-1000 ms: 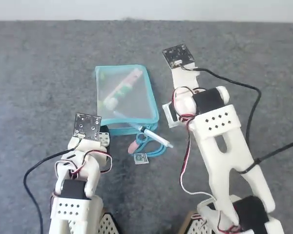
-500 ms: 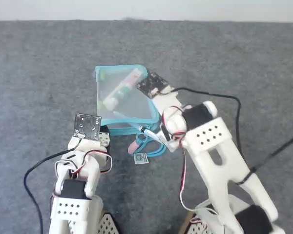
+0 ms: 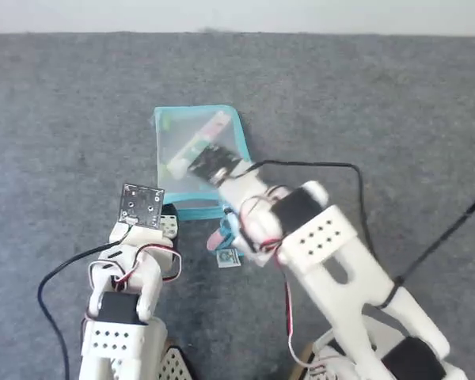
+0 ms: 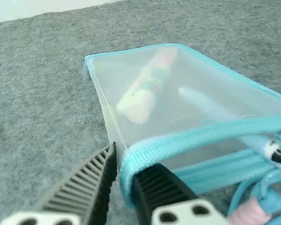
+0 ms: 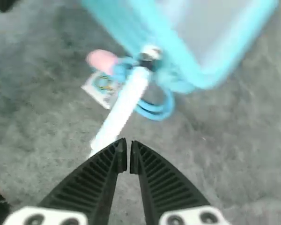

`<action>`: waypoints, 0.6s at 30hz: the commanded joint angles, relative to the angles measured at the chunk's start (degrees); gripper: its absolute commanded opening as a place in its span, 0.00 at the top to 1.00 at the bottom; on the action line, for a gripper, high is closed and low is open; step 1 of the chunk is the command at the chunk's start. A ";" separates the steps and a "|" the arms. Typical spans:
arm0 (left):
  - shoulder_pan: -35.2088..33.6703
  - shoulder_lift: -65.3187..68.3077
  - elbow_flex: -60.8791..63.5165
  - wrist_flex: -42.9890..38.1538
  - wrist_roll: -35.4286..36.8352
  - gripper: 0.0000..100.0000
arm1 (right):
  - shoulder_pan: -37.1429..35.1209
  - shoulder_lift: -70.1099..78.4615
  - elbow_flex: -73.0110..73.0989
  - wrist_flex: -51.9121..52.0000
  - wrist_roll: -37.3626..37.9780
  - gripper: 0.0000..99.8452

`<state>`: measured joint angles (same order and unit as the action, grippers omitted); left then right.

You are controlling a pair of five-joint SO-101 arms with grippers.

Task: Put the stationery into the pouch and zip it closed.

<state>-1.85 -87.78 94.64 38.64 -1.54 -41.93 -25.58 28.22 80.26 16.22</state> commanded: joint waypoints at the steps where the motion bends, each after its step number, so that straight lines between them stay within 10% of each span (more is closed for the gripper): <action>1: 0.44 0.35 -1.98 -1.85 -0.26 0.99 | -4.00 -0.04 -3.87 -0.48 0.26 0.99; 18: 0.35 0.35 -1.80 -1.76 -0.26 0.99 | -3.91 -0.04 -5.45 -5.58 -3.34 0.99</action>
<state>-1.85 -87.78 94.64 38.64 -1.54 -47.21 -25.58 25.76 76.40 15.08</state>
